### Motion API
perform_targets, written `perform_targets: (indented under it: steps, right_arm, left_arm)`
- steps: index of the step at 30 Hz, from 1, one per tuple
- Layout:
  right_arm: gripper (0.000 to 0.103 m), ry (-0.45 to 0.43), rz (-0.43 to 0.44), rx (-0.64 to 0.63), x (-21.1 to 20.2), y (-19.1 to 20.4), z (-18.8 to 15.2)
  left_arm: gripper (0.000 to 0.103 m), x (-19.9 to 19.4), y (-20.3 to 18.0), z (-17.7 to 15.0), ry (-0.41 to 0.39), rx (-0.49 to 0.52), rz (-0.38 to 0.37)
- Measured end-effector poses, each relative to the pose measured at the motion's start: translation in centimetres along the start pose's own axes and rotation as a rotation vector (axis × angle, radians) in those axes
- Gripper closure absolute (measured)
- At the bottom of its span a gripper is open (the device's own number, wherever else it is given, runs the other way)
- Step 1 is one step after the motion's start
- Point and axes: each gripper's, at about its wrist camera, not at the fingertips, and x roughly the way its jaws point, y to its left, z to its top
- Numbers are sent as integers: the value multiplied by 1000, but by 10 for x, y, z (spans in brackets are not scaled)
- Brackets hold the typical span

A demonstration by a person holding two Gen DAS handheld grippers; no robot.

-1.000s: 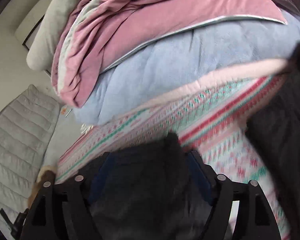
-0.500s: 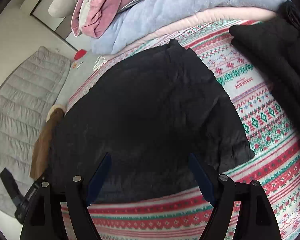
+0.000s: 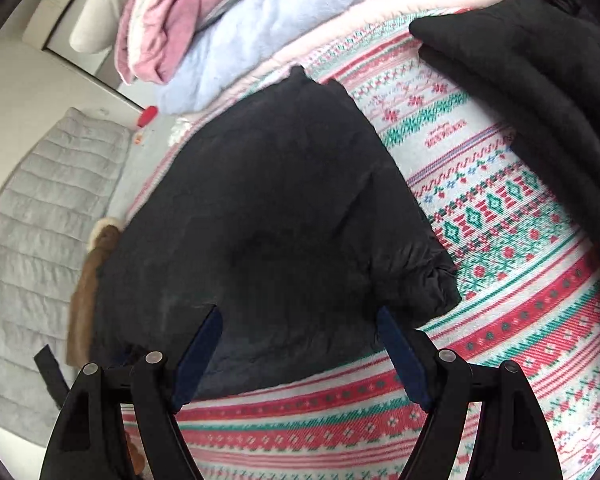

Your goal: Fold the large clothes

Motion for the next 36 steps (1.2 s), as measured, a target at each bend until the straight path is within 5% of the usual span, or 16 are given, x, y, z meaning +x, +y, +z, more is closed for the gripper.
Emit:
perform_targets:
  steps: [12,19,24,30,36]
  right_arm:
    - [21,9,-164,-38,30,14,-4]
    - [21,-174,-258,-291,-2,63,-16]
    - [21,-89,-297,-327,22,68,-19]
    - [11,-32,-385,-340,52,68,-22]
    - [6,-4,-396,-323,60,62,-16]
  left_arm:
    - [35,-13,-2,2,-21,-22,-28]
    - [35,-40,-19,-1,-112,41,-38]
    - [35,-40,-37,-6,-151,138,24]
    - [35,-10,-38,-5,-71,163,82]
    - [35,-40,-39,25,-134,164,49]
